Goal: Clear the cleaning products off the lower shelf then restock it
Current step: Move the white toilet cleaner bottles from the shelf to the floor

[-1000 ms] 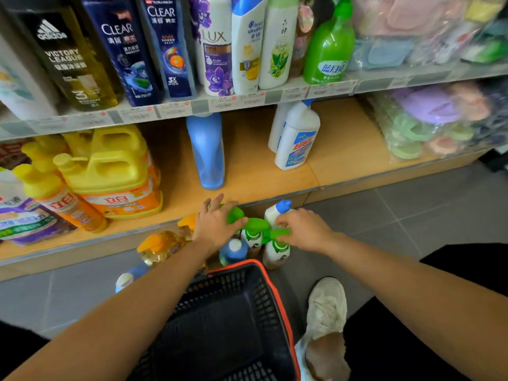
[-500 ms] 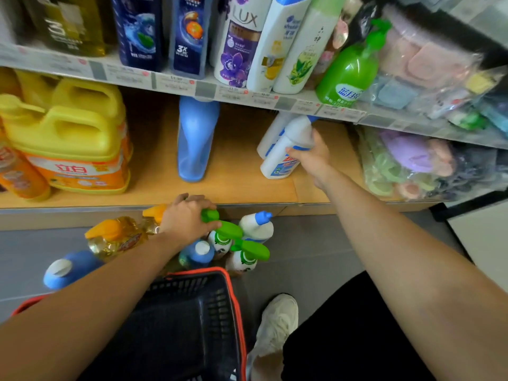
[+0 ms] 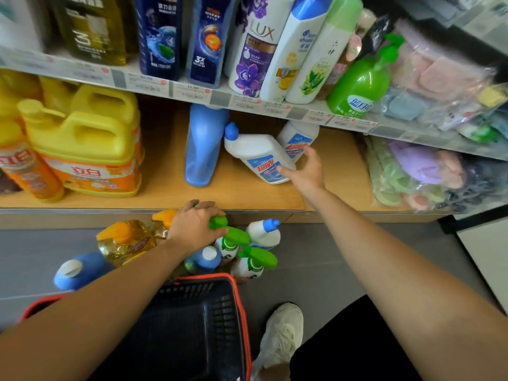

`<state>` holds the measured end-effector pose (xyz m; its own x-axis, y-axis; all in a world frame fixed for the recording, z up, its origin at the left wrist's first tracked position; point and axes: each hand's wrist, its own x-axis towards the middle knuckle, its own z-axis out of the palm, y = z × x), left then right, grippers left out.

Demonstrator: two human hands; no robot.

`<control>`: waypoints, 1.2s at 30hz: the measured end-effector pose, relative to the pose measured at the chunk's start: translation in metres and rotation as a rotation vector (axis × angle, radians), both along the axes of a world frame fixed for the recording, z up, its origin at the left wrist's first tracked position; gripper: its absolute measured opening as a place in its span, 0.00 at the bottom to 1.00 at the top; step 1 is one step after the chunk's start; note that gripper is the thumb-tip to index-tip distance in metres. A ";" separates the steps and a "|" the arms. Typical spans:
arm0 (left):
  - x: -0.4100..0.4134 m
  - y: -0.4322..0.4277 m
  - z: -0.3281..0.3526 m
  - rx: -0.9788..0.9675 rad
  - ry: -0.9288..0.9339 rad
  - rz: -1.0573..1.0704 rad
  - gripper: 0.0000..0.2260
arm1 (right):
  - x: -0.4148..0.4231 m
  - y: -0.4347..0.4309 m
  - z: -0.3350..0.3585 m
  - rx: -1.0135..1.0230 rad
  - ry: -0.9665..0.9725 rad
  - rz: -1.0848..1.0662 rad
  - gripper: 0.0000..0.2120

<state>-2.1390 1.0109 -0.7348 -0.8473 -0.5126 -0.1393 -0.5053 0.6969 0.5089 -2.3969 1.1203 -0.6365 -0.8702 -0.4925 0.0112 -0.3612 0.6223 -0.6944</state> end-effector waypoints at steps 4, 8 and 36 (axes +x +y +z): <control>0.001 -0.001 0.001 0.005 -0.009 0.005 0.24 | -0.006 -0.019 -0.019 0.215 -0.002 0.202 0.50; 0.001 0.000 0.000 -0.039 0.011 0.026 0.23 | -0.010 -0.038 -0.034 0.505 0.264 0.426 0.56; 0.038 -0.038 0.073 0.256 0.363 0.441 0.12 | 0.044 0.005 0.026 0.469 0.207 0.673 0.27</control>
<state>-2.1007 0.9728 -0.6623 -0.5802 -0.8131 -0.0465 -0.4808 0.2958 0.8254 -2.3526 1.1255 -0.6104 -0.3926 -0.8985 -0.1965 -0.8496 0.4361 -0.2965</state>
